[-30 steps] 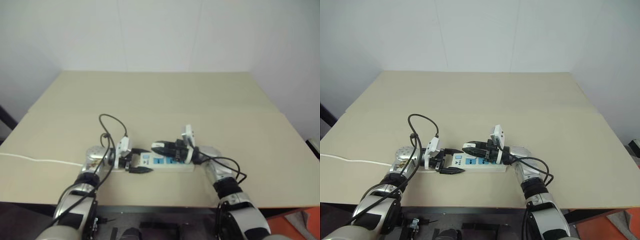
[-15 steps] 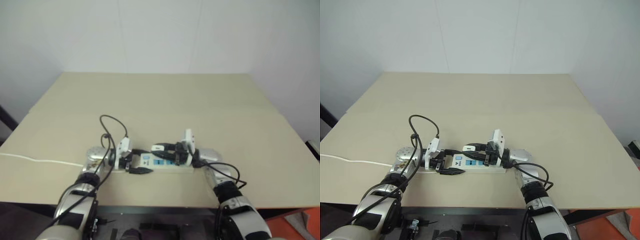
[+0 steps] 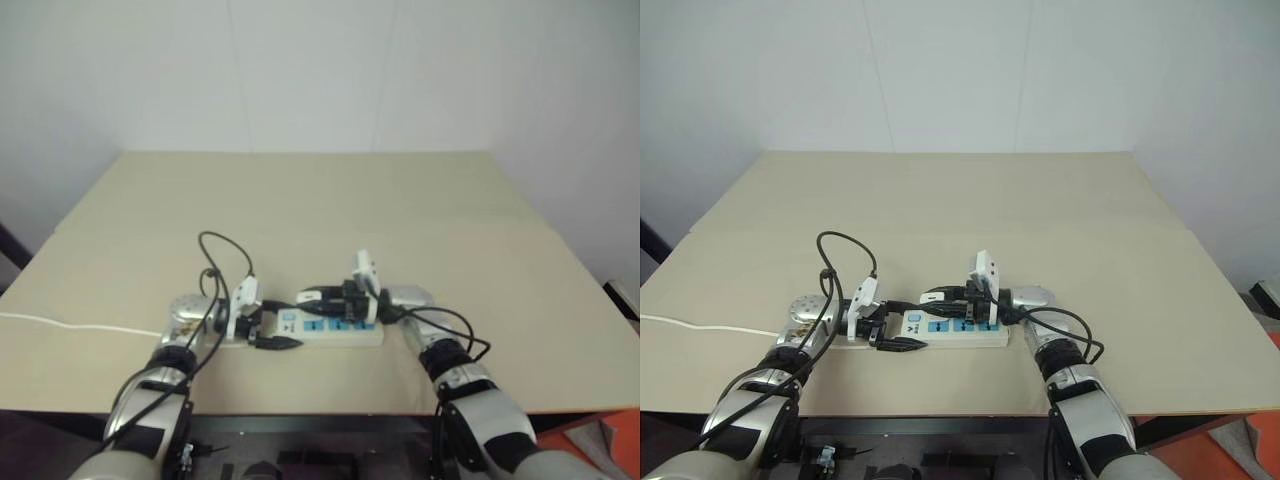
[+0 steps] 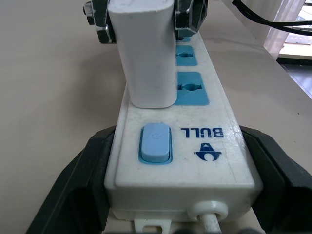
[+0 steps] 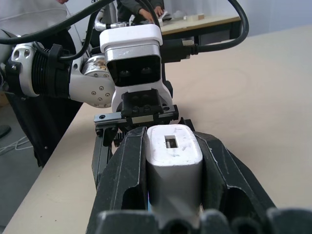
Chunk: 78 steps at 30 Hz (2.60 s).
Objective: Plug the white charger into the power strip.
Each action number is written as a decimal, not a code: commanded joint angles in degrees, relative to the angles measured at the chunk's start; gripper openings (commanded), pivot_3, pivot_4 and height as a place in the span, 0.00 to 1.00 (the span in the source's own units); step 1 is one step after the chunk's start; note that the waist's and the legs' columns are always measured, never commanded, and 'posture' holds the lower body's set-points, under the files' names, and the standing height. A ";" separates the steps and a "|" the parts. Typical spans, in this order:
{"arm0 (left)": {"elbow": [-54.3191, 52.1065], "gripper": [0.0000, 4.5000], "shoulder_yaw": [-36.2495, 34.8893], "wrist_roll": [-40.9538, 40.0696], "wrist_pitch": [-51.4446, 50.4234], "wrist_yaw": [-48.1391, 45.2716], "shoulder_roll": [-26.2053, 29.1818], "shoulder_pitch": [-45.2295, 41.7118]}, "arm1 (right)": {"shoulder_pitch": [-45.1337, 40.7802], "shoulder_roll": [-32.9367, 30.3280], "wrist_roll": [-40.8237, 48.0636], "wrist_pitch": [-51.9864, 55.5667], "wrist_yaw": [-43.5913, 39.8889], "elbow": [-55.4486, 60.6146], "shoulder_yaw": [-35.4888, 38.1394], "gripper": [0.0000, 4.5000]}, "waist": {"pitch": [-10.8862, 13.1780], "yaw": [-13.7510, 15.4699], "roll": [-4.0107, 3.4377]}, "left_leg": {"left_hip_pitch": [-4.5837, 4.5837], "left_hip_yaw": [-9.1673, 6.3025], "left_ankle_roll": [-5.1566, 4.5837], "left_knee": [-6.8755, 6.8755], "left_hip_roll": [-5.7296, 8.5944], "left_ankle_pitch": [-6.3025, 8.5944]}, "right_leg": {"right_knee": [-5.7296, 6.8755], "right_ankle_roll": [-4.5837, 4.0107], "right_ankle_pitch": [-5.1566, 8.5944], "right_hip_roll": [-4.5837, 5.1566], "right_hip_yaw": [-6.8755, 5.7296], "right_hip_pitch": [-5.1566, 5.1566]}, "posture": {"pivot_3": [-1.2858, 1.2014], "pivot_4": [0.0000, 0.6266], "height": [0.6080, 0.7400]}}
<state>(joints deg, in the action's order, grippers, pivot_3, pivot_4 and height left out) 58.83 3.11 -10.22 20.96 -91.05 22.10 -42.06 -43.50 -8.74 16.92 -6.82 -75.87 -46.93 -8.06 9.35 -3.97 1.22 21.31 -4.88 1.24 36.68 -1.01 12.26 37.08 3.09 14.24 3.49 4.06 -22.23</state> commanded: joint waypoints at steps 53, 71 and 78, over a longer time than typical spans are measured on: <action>-1.34 0.73 0.87 0.31 -0.18 -1.44 0.61 0.17 | 10.30 -6.35 -4.08 -5.93 3.16 14.39 -0.45 0.99 | -0.27 0.10 0.25 | 0.03 0.00 0.04 -0.09 -0.02 0.05 | -0.11 0.06 0.08 -0.02 0.00 -0.02 | 0.52 0.24 1.00; -1.85 0.73 0.91 0.04 -0.60 -1.44 0.91 0.61 | 8.75 -5.88 -1.25 -2.04 4.12 20.95 0.37 0.99 | 0.12 0.15 0.18 | 0.52 0.00 0.04 -0.09 -0.02 0.05 | -0.08 0.05 0.07 -0.02 0.00 -0.49 | 0.52 0.24 1.00; -1.77 0.73 1.04 0.02 -0.57 -1.44 0.83 0.53 | 8.62 -6.18 -0.26 -0.66 4.27 22.98 1.05 0.99 | 0.13 0.21 0.16 | 0.83 0.00 0.04 -0.08 -0.01 0.04 | 0.00 0.01 0.04 -0.01 0.01 -0.84 | 0.52 0.24 1.00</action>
<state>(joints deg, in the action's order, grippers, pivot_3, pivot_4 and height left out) 57.06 3.39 -10.84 20.84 -92.03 22.50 -41.82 -33.74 -14.77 14.84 -8.01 -71.82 -26.83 -8.17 9.49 -3.76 1.38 22.13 -4.87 1.28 36.60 -1.01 12.30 37.09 3.11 14.28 3.48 4.07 -23.07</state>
